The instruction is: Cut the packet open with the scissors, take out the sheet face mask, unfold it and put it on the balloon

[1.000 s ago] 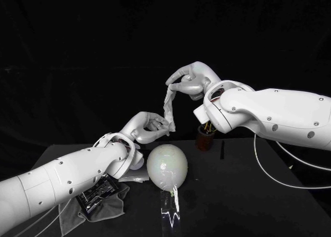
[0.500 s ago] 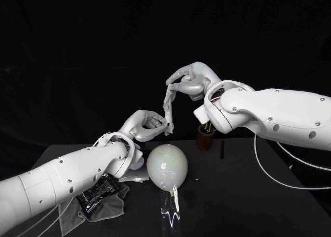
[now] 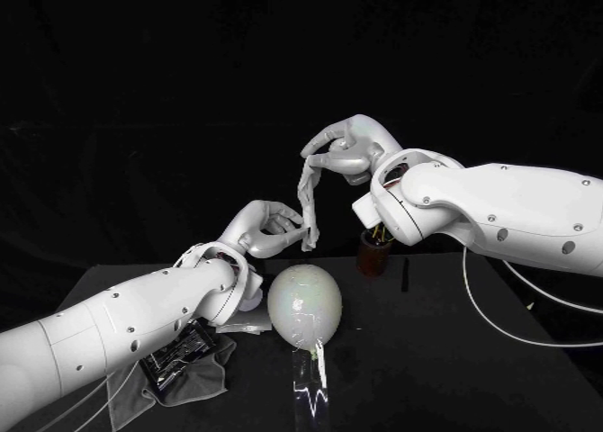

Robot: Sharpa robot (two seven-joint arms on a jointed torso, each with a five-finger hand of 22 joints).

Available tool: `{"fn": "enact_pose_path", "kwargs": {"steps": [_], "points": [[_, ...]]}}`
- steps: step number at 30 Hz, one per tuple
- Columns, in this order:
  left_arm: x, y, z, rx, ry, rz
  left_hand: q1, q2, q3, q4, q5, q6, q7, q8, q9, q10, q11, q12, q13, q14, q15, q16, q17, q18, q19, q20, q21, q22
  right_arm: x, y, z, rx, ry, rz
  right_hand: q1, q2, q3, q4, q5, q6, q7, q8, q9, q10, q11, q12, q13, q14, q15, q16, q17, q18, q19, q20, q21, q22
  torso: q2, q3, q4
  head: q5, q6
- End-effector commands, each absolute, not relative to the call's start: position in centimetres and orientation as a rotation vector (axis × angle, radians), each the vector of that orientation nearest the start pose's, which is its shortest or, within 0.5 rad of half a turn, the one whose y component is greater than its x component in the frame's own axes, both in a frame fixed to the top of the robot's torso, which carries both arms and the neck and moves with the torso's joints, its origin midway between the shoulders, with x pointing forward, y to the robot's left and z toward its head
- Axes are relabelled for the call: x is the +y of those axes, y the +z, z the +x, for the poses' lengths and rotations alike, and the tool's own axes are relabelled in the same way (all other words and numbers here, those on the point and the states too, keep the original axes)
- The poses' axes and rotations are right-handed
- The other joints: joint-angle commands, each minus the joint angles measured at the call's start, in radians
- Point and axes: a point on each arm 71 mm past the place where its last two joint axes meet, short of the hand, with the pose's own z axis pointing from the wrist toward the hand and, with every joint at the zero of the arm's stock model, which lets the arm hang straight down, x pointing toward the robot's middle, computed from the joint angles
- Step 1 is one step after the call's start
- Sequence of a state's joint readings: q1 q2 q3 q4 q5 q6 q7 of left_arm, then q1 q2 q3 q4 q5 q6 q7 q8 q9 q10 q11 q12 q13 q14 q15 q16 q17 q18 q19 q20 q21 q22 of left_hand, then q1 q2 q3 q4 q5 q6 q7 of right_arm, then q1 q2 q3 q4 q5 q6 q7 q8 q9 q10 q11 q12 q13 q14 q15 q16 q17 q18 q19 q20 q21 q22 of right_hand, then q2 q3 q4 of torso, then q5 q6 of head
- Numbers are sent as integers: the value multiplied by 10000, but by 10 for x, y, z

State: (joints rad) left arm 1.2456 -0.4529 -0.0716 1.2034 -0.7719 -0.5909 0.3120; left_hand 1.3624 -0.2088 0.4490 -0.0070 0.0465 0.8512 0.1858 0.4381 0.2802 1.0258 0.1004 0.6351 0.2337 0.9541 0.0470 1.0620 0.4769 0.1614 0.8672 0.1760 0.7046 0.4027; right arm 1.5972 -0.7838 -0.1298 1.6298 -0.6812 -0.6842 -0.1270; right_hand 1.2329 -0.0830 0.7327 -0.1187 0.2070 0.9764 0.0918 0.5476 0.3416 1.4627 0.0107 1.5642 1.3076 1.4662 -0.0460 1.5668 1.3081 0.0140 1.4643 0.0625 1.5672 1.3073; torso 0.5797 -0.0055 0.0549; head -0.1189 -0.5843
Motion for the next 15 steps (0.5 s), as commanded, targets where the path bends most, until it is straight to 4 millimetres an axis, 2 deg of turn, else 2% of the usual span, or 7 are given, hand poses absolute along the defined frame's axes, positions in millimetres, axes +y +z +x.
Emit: {"fn": "enact_pose_path", "kwargs": {"steps": [1, 6, 15], "points": [[89, -163, 534, 13618, -11845, -2917, -43, -112, -108, 19, 15, -117, -4, 89, 39, -20, 78, 43, 34, 63, 44, 97, -5, 192, -39, 4, 36, -5, -166, -15, 503, 13265, 10046, 4899, -119, 16, 32, -48, -48, 60, -16, 33, 17, 1081, 2, 66, 2632, 1046, -42, 40, 2627, -140, 1065, -24, 36, 2635, -2, 0, -2, 12, -5], [87, -164, 533, 13830, -11881, -2790, -151, -173, -278, 99, 15, -86, -36, 259, 112, -64, 65, 140, 88, 90, 42, 174, 7, 194, -23, 16, 20, -25, -165, -15, 503, 13272, 10075, 4895, -124, 21, 32, -48, -28, 60, -17, 35, 17, 1081, 2, 66, 2632, 1046, -42, 40, 2627, -140, 1065, -24, 36, 2635, 3, 1, 1, 11, -18], [85, -164, 534, 13949, -11812, -2712, -152, -225, -376, 121, 16, -197, -35, 263, 107, -114, 64, 208, 128, 74, 38, 213, 9, 197, -18, 24, -5, -48, -164, -15, 503, 13291, 10131, 4900, -134, 27, 30, -47, 9, 59, -17, 39, 16, 1081, 1, 66, 2632, 1046, -43, 40, 2627, -140, 1065, -25, 36, 2635, 3, -5, -4, 11, -14]]}}
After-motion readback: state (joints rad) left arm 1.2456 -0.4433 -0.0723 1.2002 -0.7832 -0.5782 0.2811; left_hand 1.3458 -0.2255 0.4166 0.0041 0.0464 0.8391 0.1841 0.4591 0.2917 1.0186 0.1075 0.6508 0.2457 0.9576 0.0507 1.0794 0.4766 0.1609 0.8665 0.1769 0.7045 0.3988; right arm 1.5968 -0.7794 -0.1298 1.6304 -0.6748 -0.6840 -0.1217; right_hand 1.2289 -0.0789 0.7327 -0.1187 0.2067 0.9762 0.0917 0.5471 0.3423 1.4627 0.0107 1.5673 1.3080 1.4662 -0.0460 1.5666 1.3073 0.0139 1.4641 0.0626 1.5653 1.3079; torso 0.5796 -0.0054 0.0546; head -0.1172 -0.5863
